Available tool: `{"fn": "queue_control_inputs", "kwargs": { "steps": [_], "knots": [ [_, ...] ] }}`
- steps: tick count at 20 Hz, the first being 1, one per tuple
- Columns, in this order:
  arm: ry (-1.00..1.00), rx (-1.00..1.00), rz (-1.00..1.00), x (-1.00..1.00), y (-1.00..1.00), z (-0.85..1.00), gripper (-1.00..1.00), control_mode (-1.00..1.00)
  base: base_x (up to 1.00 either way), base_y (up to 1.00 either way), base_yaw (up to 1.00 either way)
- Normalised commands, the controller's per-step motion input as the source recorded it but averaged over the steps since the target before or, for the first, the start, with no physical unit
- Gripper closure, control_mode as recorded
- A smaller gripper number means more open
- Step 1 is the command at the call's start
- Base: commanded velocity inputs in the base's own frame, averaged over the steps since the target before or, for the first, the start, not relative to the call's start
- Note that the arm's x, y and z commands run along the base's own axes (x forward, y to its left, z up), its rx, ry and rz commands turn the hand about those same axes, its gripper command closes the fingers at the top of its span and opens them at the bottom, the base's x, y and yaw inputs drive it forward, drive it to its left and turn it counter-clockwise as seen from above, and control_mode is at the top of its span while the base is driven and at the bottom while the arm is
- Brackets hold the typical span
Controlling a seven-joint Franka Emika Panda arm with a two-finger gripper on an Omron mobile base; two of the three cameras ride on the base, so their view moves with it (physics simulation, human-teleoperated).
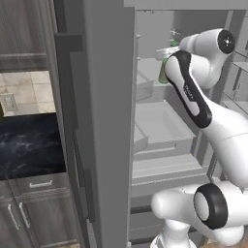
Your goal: Place the beer on the top shelf of the fridge to keep it out of children's reach, and place the lime and garlic on lower shelves for easy access.
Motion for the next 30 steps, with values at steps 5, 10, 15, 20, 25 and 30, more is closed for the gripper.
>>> {"fn": "queue_control_inputs", "kwargs": {
  "steps": [5,10,15,20,25,30],
  "knots": [
    [0.01,0.0,0.0,0.57,0.01,-0.01,1.0,-1.0,0.0,0.0,0.0],
    [0.02,0.0,0.0,0.52,0.0,-0.09,1.0,-1.0,0.0,0.0,0.0],
    [0.03,0.0,0.0,0.45,0.0,-0.21,1.0,-1.0,0.0,0.0,0.0],
    [0.01,0.0,0.0,0.44,0.0,-0.21,1.0,-1.0,0.0,0.0,0.0],
    [0.0,0.0,0.0,0.43,0.0,-0.26,1.0,-1.0,0.0,0.0,0.0],
    [0.0,0.0,0.0,0.45,0.01,-0.28,1.0,-1.0,0.0,0.0,0.0]
  ]
}}
